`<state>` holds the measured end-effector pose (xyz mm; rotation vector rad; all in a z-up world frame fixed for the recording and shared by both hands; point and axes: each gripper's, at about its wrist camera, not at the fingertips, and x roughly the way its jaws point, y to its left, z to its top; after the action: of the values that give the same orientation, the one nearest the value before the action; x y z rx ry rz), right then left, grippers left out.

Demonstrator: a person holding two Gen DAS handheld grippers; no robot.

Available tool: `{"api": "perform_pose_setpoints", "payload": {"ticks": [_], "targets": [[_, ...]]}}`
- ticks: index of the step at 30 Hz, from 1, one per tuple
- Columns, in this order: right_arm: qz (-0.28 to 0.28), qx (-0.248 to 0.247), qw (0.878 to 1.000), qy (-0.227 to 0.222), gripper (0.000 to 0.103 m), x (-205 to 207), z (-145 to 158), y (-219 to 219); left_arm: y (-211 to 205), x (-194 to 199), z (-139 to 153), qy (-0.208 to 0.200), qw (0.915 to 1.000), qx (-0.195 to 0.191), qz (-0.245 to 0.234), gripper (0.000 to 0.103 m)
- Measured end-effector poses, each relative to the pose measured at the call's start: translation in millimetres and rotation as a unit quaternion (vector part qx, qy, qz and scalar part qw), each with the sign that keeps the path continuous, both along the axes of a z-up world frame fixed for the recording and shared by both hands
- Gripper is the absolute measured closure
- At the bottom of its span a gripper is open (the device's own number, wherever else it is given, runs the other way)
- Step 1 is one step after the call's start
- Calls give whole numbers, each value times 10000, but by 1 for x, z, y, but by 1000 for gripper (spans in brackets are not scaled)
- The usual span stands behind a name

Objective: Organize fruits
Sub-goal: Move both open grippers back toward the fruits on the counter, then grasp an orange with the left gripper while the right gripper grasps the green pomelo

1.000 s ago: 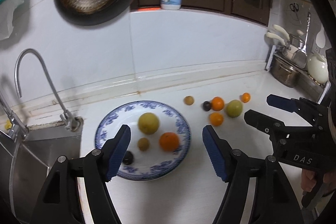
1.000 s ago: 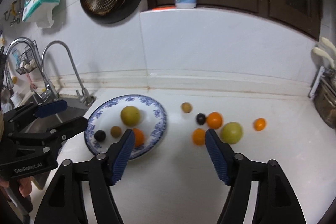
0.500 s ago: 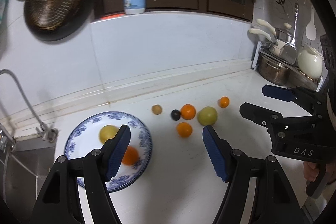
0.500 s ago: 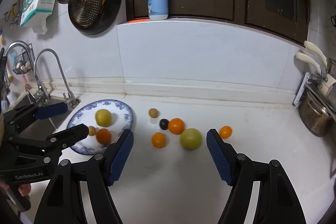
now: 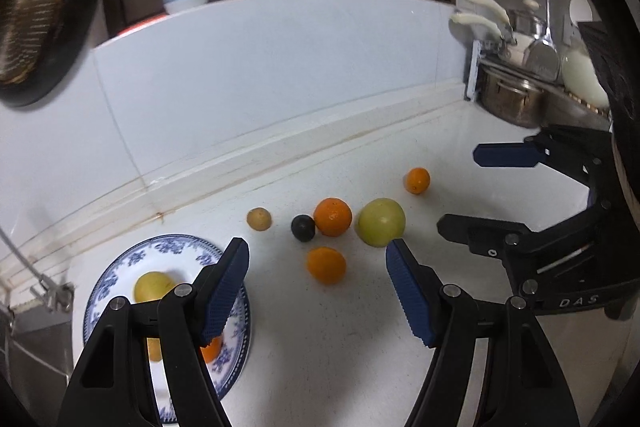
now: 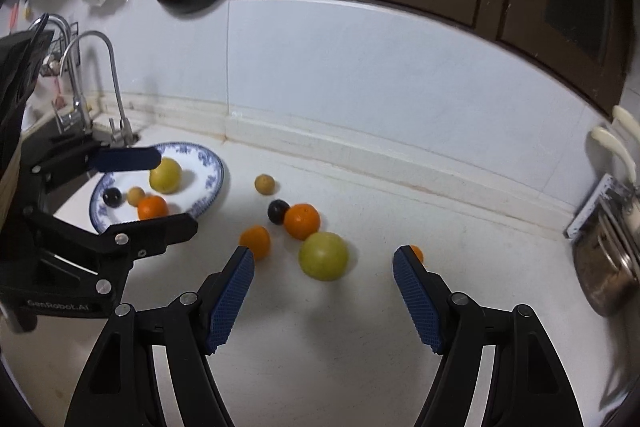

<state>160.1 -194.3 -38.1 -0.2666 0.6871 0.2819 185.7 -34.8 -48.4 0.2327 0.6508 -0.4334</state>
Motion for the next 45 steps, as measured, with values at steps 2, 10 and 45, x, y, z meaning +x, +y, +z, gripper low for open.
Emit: {"api": "perform_pose_setpoints", "payload": {"ticks": [2,10,45], "targets": [[55,-2,9999,111,30,9,-8,-3,-4,6,-7,56,9999,96,-99,33],[233,-77,9980,583,31,39,-44,-3,-12,32,-40,436,9976,355,-392,37],[472,211,9922,1133,52,86,-94,-1,-14,67,-71,1108,9934,160,-231,68]]}}
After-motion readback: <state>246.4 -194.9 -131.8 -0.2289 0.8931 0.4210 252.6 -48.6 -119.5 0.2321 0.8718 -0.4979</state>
